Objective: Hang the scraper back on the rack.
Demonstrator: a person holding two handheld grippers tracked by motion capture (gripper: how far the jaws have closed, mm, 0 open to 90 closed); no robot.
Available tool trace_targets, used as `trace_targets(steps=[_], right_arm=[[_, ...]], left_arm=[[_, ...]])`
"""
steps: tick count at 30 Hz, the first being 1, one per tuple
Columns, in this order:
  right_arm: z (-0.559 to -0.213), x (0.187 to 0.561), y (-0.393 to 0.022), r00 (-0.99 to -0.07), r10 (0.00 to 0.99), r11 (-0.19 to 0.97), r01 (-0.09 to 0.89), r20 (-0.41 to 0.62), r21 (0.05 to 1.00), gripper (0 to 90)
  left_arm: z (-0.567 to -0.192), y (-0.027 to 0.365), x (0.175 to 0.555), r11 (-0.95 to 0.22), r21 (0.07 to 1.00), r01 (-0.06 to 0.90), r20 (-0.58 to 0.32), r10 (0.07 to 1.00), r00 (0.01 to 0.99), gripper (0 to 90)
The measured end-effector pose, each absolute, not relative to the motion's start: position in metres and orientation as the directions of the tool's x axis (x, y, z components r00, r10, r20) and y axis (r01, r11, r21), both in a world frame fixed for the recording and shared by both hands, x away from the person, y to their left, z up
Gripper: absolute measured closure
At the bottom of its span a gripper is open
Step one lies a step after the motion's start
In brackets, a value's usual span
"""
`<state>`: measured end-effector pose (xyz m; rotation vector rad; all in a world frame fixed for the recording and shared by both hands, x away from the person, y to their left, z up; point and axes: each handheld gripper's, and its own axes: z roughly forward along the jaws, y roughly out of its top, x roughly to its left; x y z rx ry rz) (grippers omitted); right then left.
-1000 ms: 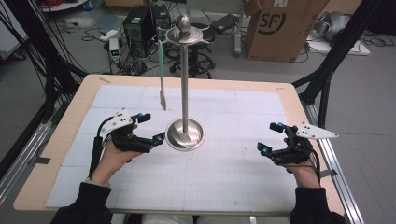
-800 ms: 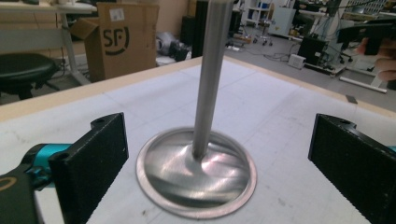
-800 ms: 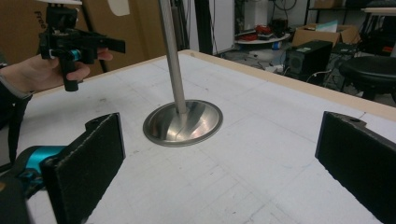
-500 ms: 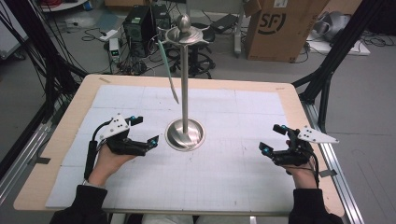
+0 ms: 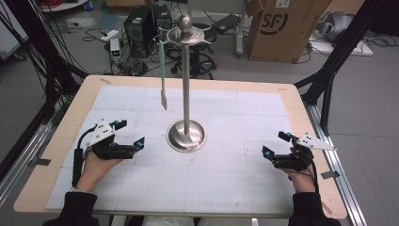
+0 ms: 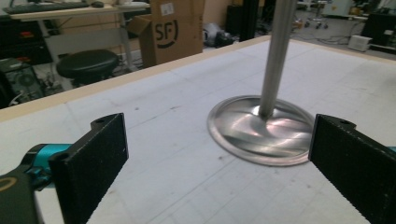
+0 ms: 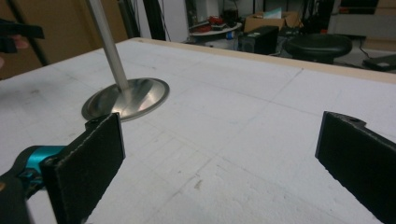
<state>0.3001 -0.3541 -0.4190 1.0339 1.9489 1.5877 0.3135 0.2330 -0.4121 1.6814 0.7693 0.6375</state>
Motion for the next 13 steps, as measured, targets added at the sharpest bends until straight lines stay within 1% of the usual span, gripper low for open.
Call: trace_targets(steps=[2,6,10,13], right_arm=[[-0.42,0.302,-0.354,-0.625,0.77,0.072,0.282,0.126,0.957,0.4],[-0.422,0.307,-0.356,-0.6,0.788,0.046,0.28,0.137,0.959,0.4],[-0.424,0.311,-0.358,-0.584,0.8,0.036,0.274,0.137,0.961,0.4],[-0.424,0.311,-0.359,-0.58,0.802,0.029,0.277,0.143,0.96,0.4]], left_arm=[[-0.415,0.243,0.312,-0.163,0.971,0.175,0.024,0.792,0.61,5.4],[-0.419,0.257,0.307,-0.123,0.975,0.184,-0.002,0.828,0.561,5.4],[-0.417,0.259,0.303,-0.109,0.98,0.165,0.001,0.837,0.548,5.4],[-0.417,0.257,0.303,-0.114,0.979,0.17,0.003,0.838,0.546,5.4]])
